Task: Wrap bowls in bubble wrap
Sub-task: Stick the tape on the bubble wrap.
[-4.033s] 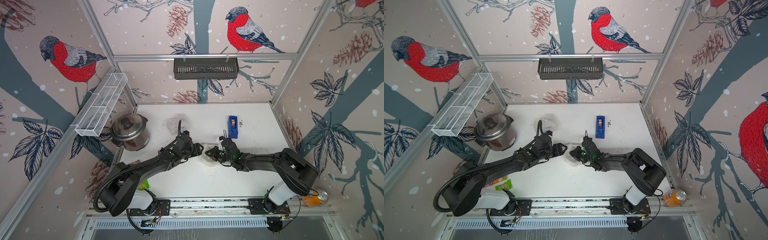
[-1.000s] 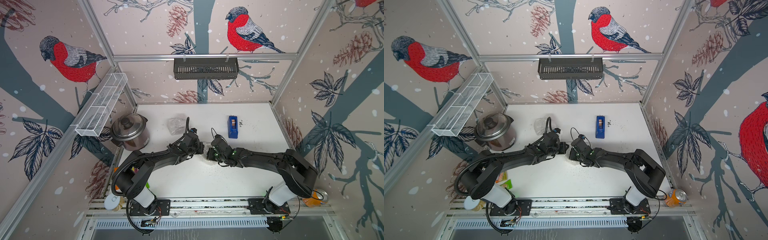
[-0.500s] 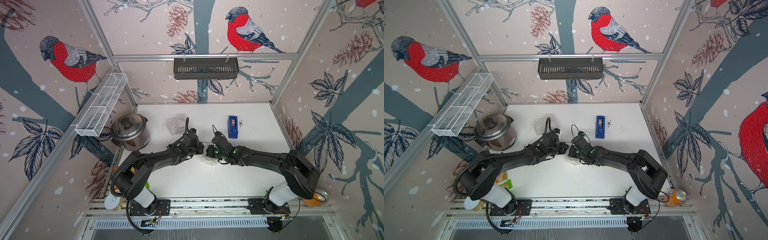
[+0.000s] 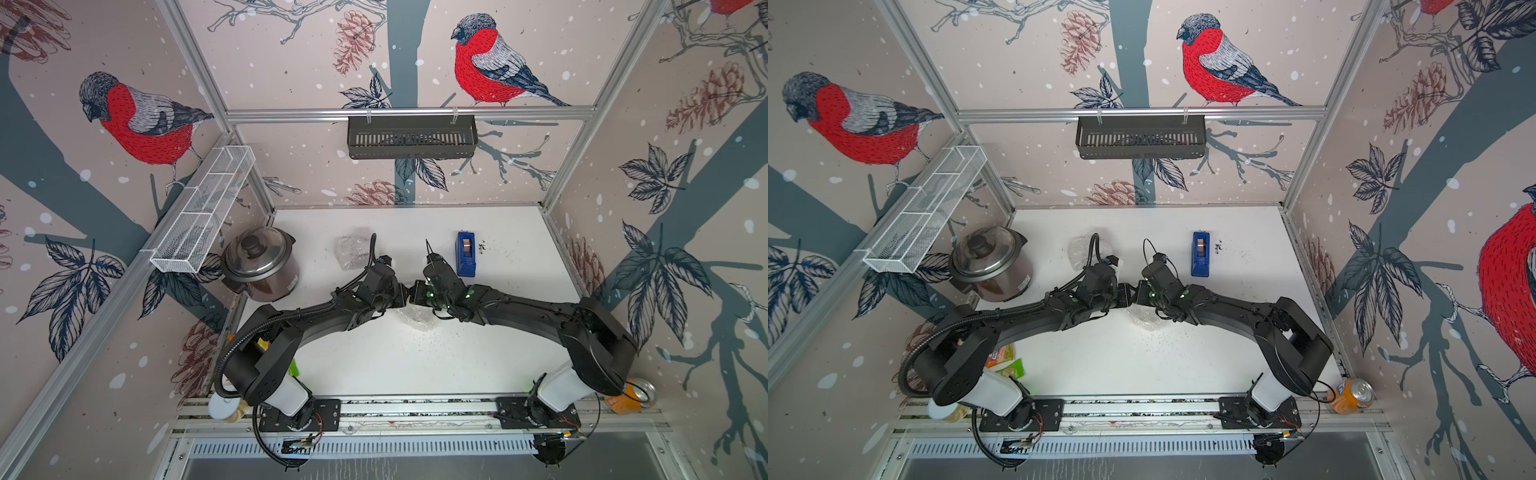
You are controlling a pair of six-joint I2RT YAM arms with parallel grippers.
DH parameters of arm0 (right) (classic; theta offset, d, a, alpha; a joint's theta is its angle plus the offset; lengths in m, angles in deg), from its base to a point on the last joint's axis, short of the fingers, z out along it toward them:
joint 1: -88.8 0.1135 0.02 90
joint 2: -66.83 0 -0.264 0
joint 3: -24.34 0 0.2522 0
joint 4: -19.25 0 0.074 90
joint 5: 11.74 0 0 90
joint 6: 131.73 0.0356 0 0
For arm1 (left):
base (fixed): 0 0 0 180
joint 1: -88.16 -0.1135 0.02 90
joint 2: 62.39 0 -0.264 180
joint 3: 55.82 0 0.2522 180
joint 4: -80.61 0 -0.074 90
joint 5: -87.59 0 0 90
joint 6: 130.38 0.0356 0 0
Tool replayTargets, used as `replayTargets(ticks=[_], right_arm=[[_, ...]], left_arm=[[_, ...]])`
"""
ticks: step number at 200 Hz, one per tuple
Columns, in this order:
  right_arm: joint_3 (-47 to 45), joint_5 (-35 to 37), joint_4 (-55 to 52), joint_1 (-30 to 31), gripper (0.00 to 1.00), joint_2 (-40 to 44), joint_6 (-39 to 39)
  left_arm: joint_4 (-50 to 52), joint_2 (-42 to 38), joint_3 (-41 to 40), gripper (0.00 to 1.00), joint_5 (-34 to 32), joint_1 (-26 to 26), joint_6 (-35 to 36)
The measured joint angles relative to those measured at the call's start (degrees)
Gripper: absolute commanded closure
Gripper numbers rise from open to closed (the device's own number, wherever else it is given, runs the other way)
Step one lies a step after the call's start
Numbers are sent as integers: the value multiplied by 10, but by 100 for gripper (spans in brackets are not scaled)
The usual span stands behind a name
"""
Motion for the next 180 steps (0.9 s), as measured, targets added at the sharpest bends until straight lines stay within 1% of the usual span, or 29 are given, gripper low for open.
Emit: replayTargets(ticks=[24, 63, 90, 120, 138, 158, 180], right_arm=[[0, -10, 10, -11, 100, -35, -6], [3, -29, 38, -16, 100, -68, -8], [3, -36, 35, -16, 100, -59, -8], [4, -30, 19, -1, 98, -6, -13], [-1, -18, 10, 12, 98, 20, -21], [-28, -4, 5, 25, 97, 41, -20], [-64, 7, 0, 26, 99, 44, -17]], left_arm=[[5, -22, 2, 51, 15, -7, -11], [25, -41, 3, 51, 20, -11, -21], [37, -61, -19, 48, 21, -11, -29], [44, -75, -58, 48, 26, -10, -44], [42, -75, -73, 50, 38, -8, -57], [30, -70, -76, 52, 53, -6, -70], [20, -61, -73, 60, 55, -6, -77]])
